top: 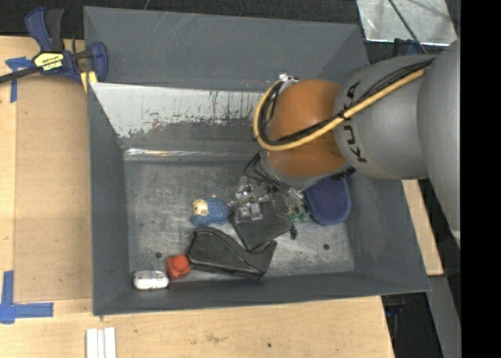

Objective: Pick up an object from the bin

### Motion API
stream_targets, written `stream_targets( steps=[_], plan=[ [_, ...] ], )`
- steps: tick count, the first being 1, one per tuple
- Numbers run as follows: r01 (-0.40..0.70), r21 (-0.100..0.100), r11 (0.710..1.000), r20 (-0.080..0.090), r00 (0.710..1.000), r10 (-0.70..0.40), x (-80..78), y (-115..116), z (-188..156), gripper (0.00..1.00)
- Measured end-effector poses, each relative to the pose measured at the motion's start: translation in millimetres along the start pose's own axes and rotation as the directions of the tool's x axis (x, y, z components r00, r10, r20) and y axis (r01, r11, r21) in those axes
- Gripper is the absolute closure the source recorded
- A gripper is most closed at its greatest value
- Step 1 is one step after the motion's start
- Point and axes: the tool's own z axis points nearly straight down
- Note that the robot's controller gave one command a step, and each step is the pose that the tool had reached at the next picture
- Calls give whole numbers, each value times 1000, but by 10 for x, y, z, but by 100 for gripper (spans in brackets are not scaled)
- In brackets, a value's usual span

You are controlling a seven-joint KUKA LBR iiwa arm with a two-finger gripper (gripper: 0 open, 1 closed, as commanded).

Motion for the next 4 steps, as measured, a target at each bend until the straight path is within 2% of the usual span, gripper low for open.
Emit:
stream_targets(
  steps=[1,2,3,4],
  plan=[
    [0,0,1000,0,1000,0,0,0,0,0],
    [87,0,996,4,996,-87,17,-9,142,0],
    [85,1,996,22,996,-85,-31,-9,105,100],
    [245,3,969,7,969,-246,-80,-131,-1295,100]
  ],
)
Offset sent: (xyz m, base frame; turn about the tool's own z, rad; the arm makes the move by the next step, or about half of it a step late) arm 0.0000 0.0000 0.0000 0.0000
